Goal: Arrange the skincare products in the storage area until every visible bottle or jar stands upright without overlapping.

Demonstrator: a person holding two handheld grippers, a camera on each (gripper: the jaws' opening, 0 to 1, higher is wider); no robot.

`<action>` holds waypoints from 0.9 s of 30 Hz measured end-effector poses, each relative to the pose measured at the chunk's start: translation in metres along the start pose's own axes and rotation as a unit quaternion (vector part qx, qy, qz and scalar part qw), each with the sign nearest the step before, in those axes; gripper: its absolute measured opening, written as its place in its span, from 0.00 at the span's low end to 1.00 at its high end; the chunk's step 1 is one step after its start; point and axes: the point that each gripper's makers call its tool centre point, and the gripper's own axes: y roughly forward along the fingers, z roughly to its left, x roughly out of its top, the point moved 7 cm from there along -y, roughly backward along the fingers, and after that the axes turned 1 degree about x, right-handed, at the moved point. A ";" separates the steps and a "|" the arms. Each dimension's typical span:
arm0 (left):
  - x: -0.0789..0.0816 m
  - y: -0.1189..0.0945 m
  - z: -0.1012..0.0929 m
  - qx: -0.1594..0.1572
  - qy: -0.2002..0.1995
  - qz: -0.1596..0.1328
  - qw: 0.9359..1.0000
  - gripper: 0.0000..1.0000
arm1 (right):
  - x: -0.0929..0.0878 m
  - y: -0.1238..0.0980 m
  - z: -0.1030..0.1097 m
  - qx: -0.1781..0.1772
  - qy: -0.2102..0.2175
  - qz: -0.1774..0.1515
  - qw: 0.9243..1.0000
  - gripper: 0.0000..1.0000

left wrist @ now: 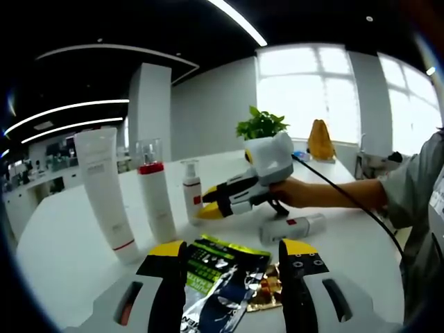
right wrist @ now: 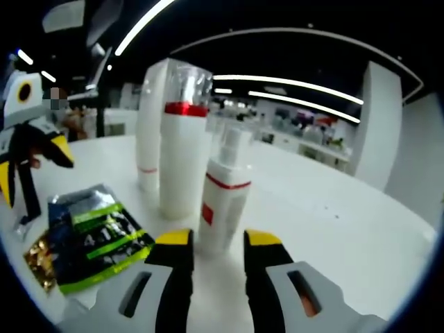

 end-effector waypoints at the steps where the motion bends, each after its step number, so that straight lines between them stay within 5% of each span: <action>1: 0.000 0.000 0.000 0.000 0.000 -0.001 1.000 0.54 | 0.001 -0.002 0.000 -0.001 0.002 -0.002 1.000 0.28; 11: 0.001 -0.001 0.001 0.000 -0.001 -0.005 1.000 0.54 | 0.011 -0.061 0.003 0.016 0.045 -0.036 0.998 0.30; 16: 0.002 -0.002 -0.002 -0.003 0.003 -0.006 1.000 0.55 | 0.017 -0.092 0.013 0.040 0.071 -0.063 0.995 0.44; 20: 0.005 -0.002 -0.006 -0.007 0.011 -0.011 1.000 0.55 | 0.007 -0.118 0.028 0.063 0.098 -0.064 0.991 0.59; 27: 0.015 0.004 -0.006 -0.025 0.010 -0.014 1.000 0.54 | -0.015 -0.153 0.052 0.058 0.120 -0.065 0.989 0.67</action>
